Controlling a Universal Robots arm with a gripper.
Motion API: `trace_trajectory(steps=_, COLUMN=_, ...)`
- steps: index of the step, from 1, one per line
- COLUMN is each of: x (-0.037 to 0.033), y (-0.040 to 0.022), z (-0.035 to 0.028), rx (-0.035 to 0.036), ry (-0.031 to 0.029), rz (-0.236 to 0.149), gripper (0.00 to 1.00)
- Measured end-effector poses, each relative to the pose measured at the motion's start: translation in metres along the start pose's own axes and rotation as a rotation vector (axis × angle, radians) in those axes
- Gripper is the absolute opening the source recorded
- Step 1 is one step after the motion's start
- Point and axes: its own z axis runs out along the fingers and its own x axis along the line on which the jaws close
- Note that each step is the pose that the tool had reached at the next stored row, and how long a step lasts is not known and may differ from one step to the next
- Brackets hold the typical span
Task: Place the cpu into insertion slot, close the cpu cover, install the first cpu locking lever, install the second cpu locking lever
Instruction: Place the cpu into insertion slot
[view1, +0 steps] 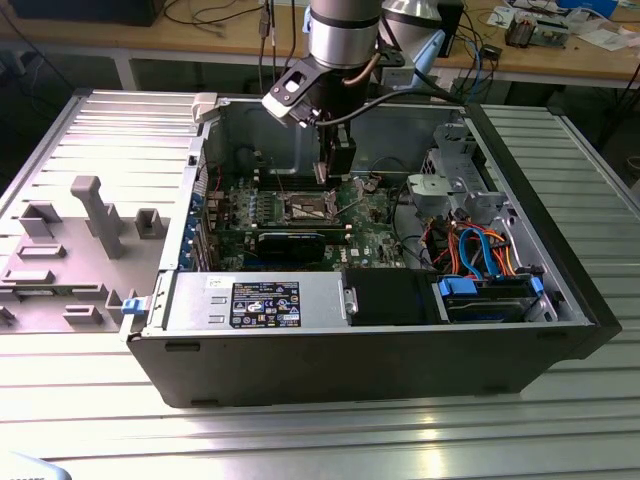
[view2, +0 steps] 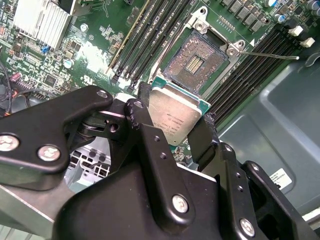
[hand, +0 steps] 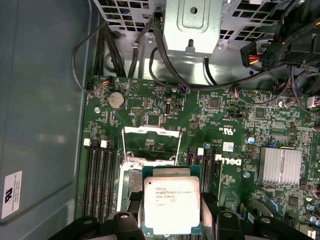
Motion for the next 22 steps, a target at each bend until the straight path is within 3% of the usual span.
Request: trace_trajectory(steps=22, x=0.0000, y=-0.0001, z=0.0055, rx=0.0000, ry=0.0000, rz=0.000, gripper=0.55)
